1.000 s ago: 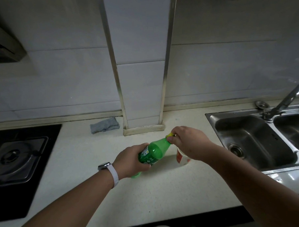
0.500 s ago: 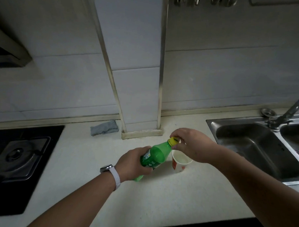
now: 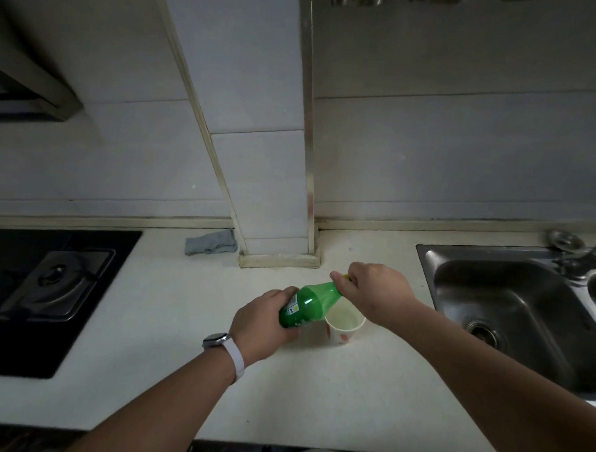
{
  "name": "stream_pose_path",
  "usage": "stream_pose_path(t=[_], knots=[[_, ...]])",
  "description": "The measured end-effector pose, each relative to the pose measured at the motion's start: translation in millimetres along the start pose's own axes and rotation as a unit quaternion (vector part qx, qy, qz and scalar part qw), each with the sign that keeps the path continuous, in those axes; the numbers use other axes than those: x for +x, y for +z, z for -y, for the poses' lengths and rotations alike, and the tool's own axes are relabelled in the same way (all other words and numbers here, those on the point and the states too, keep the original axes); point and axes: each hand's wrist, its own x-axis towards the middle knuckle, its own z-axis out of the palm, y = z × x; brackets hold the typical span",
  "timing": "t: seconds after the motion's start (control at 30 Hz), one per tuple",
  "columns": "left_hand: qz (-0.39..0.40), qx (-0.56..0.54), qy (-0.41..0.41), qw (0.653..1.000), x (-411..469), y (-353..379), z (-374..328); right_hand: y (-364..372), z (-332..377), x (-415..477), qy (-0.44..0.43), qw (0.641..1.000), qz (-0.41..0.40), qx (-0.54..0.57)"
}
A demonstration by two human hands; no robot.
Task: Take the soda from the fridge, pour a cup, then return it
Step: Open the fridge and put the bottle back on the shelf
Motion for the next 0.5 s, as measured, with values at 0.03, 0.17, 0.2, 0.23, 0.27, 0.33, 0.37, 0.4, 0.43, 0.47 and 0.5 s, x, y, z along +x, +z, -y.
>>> stream_pose_path(t=[0.03, 0.17, 0.2, 0.23, 0.27, 0.33, 0.37, 0.4, 0.43, 0.47, 0.5], knots=[[0.000, -0.006, -0.002, 1.000, -0.4, 1.8, -3.0, 0.8, -3.7, -0.7, -0.001, 1.000, -0.001, 0.018], [-0.004, -0.047, -0.016, 0.999, -2.1, 7.8, -15.7, -4.2, -22.8, -6.2, -0.027, 0.992, 0.008, 0.126], [-0.011, -0.070, -0.024, 0.997, -2.3, 8.1, -19.0, -5.5, -27.6, -8.3, -0.033, 0.986, 0.010, 0.166], [-0.022, -0.097, -0.031, 0.995, -2.2, 8.1, -21.6, -6.6, -32.3, -10.4, -0.032, 0.977, 0.011, 0.210], [-0.032, -0.124, -0.035, 0.991, -1.6, 7.6, -24.3, -6.6, -36.8, -11.9, -0.025, 0.968, 0.012, 0.249], [-0.047, -0.173, -0.040, 0.983, -0.1, 4.8, -32.0, -5.8, -43.9, -14.9, -0.007, 0.954, 0.019, 0.299], [-0.055, -0.192, -0.044, 0.979, 0.7, 3.3, -36.5, -3.7, -46.8, -16.1, 0.005, 0.947, 0.027, 0.319], [-0.064, -0.211, -0.051, 0.974, 1.3, 2.4, -40.1, -0.9, -48.7, -17.7, 0.019, 0.939, 0.038, 0.342], [-0.075, -0.233, -0.058, 0.968, 2.2, 1.7, -43.3, 2.8, -50.0, -19.4, 0.035, 0.928, 0.051, 0.367], [-0.086, -0.257, -0.064, 0.960, 2.8, 0.6, -45.9, 6.5, -50.4, -21.1, 0.050, 0.915, 0.065, 0.395], [-0.096, -0.280, -0.065, 0.953, 3.1, -0.9, -48.6, 11.0, -50.0, -22.5, 0.065, 0.902, 0.080, 0.420]])
